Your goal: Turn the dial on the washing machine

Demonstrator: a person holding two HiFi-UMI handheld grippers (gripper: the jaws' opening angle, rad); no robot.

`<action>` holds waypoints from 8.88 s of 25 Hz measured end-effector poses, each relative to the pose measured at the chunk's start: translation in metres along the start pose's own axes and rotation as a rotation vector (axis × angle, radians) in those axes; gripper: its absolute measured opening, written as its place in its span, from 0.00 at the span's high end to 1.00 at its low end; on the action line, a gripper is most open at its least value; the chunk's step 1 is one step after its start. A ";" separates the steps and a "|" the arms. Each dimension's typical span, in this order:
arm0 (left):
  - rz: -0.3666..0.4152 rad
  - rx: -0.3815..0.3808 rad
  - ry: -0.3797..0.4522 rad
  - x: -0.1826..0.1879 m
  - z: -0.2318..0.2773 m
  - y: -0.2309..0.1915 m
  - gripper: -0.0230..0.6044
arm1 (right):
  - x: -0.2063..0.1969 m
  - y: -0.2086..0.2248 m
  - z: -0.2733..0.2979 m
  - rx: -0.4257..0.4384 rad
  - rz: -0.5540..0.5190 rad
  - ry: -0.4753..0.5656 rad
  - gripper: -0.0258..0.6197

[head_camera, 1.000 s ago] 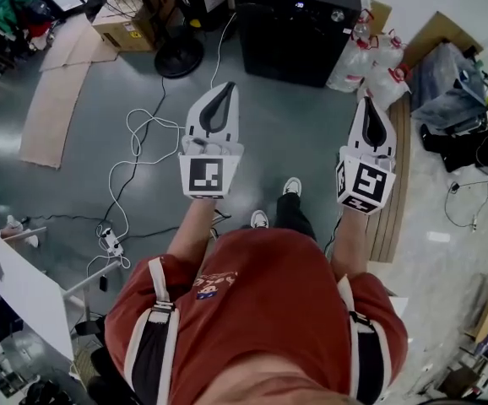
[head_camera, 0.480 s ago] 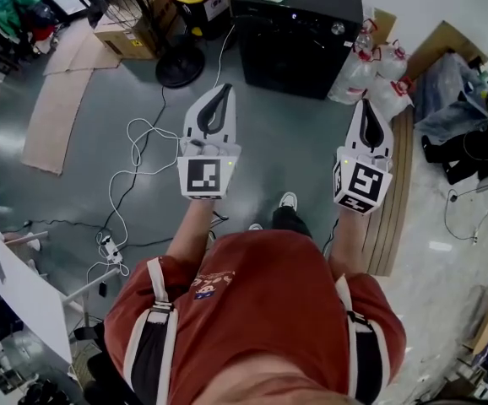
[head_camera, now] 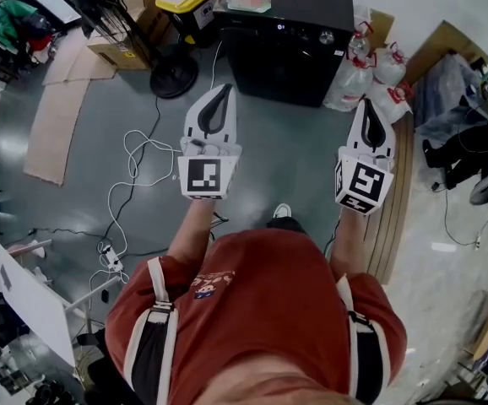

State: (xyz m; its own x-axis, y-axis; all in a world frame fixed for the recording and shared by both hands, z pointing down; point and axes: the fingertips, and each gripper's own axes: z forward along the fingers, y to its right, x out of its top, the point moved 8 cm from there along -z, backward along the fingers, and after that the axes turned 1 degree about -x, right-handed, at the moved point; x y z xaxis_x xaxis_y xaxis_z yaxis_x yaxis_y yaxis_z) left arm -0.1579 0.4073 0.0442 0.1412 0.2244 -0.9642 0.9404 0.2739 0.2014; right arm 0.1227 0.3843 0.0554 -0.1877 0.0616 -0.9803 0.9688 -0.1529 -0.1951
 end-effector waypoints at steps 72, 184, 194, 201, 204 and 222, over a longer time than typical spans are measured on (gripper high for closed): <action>-0.212 -0.136 -0.185 -0.435 0.434 -0.156 0.95 | -0.307 -0.069 0.499 0.015 0.053 -0.285 0.95; -0.231 -0.041 -0.335 -0.643 0.429 0.032 0.95 | -0.495 0.022 0.593 -0.025 0.262 -0.231 0.54; -0.235 -0.041 -0.326 -0.640 0.430 0.031 0.95 | -0.494 0.023 0.593 -0.028 0.292 -0.224 0.54; -0.232 -0.043 -0.323 -0.639 0.432 0.033 0.95 | -0.497 0.028 0.593 -0.020 0.434 -0.213 0.54; -0.233 -0.045 -0.322 -0.639 0.433 0.034 0.95 | -0.500 0.030 0.593 -0.019 0.534 -0.196 0.54; -0.232 -0.055 -0.329 -0.642 0.429 0.036 0.95 | -0.508 0.036 0.591 -0.007 0.860 -0.154 0.54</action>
State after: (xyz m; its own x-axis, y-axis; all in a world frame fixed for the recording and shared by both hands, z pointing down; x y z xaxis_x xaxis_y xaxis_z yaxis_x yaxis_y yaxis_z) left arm -0.0824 -0.1284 0.5967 0.0268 -0.1587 -0.9870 0.9424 0.3334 -0.0280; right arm 0.1568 -0.2354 0.5278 0.5895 -0.2069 -0.7808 0.7854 -0.0790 0.6139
